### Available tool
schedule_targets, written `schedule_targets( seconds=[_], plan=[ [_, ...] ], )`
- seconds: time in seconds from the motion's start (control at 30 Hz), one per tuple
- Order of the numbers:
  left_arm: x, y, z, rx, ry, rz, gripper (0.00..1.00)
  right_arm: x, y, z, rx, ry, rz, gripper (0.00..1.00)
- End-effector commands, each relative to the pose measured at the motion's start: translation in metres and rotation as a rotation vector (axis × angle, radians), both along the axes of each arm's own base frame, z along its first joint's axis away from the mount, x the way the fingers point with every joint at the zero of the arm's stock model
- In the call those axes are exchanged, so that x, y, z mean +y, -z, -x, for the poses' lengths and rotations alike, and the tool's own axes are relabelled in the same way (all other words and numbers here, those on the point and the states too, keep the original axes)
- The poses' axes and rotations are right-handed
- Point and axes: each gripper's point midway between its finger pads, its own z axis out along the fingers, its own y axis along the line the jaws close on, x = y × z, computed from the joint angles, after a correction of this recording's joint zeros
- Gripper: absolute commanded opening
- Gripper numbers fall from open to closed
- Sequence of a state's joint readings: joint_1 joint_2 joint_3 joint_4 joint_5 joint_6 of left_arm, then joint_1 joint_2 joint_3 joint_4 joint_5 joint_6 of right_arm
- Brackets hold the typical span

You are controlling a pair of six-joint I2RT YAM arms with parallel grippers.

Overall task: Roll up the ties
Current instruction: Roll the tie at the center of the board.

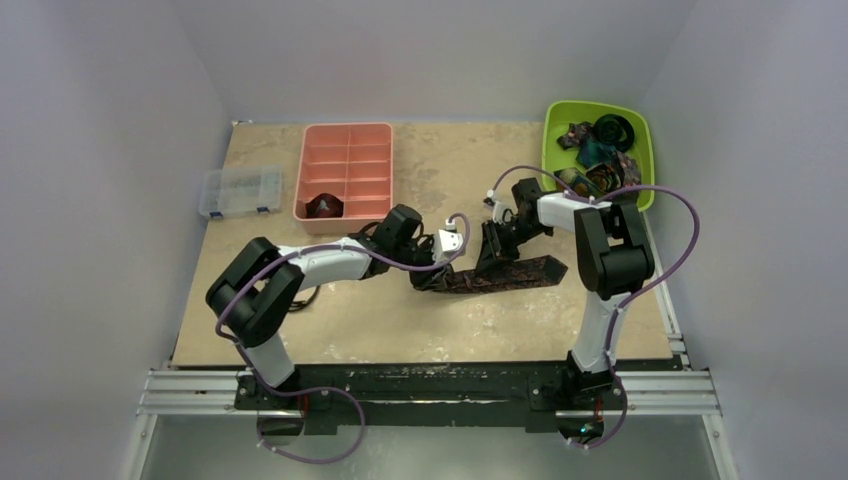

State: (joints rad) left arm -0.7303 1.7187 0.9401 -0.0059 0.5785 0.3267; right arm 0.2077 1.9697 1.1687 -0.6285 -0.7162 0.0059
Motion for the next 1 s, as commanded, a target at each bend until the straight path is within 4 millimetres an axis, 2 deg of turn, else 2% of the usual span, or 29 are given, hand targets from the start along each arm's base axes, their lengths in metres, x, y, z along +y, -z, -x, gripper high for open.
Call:
schedule_targets(
  seconds=[0.0, 0.23, 0.37, 0.43, 0.53, 0.67, 0.8, 0.97],
  plan=[
    [-0.004, -0.014, 0.012, -0.041, 0.128, 0.061, 0.32, -0.031, 0.04, -0.013, -0.087, -0.039, 0.205, 0.18],
    [0.032, 0.04, 0.016, 0.046, 0.089, -0.218, 0.31, -0.033, 0.039, -0.017, -0.107, -0.042, 0.219, 0.18],
    [0.04, 0.06, 0.019, 0.047, 0.095, -0.329, 0.31, -0.029, 0.031, -0.02, -0.124, -0.05, 0.194, 0.19],
    [0.039, 0.064, 0.017, 0.051, 0.083, -0.353, 0.31, -0.021, 0.014, -0.023, -0.152, -0.052, 0.133, 0.22],
    [0.037, 0.069, 0.018, 0.053, 0.074, -0.392, 0.31, -0.002, -0.026, -0.028, -0.197, -0.041, 0.008, 0.32],
    [0.037, 0.072, 0.017, 0.063, 0.043, -0.413, 0.31, 0.022, -0.076, -0.017, -0.168, 0.005, -0.181, 0.46],
    [0.039, 0.076, 0.02, 0.08, 0.027, -0.424, 0.31, 0.035, -0.09, 0.001, -0.111, 0.045, -0.294, 0.49],
    [0.042, 0.079, 0.022, 0.077, 0.03, -0.424, 0.32, 0.058, -0.078, 0.011, -0.057, 0.03, -0.34, 0.5]
  ],
)
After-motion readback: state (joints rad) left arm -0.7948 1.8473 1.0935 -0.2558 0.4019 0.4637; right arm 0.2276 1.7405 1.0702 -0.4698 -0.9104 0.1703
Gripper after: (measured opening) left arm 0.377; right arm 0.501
